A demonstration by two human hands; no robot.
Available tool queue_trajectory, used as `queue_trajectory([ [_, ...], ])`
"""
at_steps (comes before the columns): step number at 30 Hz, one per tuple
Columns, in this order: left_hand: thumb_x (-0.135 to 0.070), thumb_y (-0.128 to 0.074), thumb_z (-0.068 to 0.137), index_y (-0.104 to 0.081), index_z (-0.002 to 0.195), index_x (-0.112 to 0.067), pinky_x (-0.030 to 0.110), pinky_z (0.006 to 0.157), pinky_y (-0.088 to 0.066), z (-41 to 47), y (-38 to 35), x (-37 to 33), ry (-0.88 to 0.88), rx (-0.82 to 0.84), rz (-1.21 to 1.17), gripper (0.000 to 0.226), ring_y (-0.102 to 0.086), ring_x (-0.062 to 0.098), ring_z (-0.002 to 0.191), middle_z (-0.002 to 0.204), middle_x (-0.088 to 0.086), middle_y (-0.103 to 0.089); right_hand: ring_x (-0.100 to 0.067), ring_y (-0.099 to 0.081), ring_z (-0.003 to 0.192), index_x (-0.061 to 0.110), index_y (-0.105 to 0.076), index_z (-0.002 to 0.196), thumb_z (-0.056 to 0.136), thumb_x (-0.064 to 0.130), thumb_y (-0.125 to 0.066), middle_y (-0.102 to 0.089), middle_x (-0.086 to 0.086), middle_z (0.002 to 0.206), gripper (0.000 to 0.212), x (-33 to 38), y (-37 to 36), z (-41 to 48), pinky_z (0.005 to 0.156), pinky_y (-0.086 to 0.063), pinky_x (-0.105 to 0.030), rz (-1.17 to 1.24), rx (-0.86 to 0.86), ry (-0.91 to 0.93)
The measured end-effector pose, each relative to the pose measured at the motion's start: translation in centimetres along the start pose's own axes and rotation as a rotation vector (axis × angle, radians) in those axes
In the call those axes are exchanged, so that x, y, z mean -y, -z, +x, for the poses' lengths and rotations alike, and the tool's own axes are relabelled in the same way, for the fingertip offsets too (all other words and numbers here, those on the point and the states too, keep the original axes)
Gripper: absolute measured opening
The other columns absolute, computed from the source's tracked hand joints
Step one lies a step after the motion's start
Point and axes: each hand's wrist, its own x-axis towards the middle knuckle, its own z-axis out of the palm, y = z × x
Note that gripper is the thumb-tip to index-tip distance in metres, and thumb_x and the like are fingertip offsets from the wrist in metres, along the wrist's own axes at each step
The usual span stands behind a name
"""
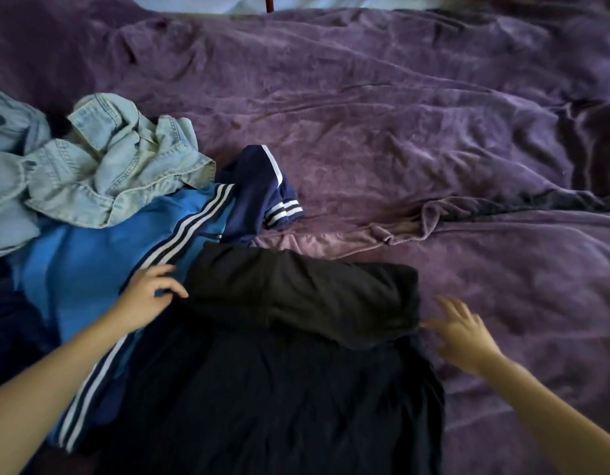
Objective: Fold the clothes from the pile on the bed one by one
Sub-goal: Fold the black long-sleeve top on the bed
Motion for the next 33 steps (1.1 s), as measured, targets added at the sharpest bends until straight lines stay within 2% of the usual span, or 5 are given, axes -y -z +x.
queue_trajectory([
  [4,0.013,-0.062,0.075,-0.071,0.095,0.006,0.037,0.091,-0.039,0.3,-1.8,-0.1,0.006,-0.212,0.069,0.023,-0.055,0.042,0.106,0.108,0.027,-0.062,-0.029,-0.017,0.141,0.026,-0.053,0.130,0.090,0.031,-0.053,-0.022,-0.011,0.153,0.040,2.0,-0.9,0.6,0.105,-0.030,-0.038,0.144,-0.129,-0.073],
  [10,-0.024,-0.072,0.080,-0.034,0.144,-0.019,0.043,0.104,-0.034,3.7,-2.6,-4.6,-0.140,-0.047,0.386,0.075,-0.034,0.031,0.133,0.147,0.008,-0.037,-0.029,-0.025,0.137,0.016,-0.037,0.141,0.088,0.023,-0.057,-0.026,-0.010,0.152,0.057,3.4,3.1,5.1,0.103,-0.032,-0.042,0.214,-0.325,-0.085],
  [16,-0.021,-0.055,0.089,-0.058,0.122,-0.031,0.034,0.093,-0.034,6.9,-0.7,-5.6,-0.248,0.063,0.754,0.034,-0.048,0.022,0.116,0.121,-0.002,-0.061,-0.025,-0.031,0.135,0.023,-0.024,0.148,0.087,0.019,-0.056,-0.035,-0.003,0.148,0.068,3.3,4.7,8.1,0.104,-0.028,-0.039,0.170,-0.031,-0.043],
  [27,-0.005,-0.057,0.087,-0.064,0.089,0.006,0.044,0.055,-0.049,-1.8,2.0,-1.4,-0.549,-0.162,0.621,0.013,-0.062,0.038,0.066,0.081,0.021,-0.062,-0.031,-0.042,0.067,0.001,-0.065,0.074,0.067,0.009,-0.046,-0.056,-0.015,0.064,0.022,2.7,1.6,-3.3,0.059,-0.024,-0.036,-0.052,-0.810,0.304],
  [33,-0.025,-0.045,0.078,-0.062,0.081,-0.012,0.039,0.073,-0.034,-11.7,-1.6,5.0,-0.884,-0.197,0.847,0.022,-0.049,0.025,0.081,0.072,0.007,-0.064,-0.025,-0.058,0.071,0.017,-0.073,0.079,0.070,0.037,-0.053,-0.066,-0.005,0.072,0.029,2.8,-4.1,-9.7,0.068,-0.041,-0.035,-0.272,-0.548,0.589],
])
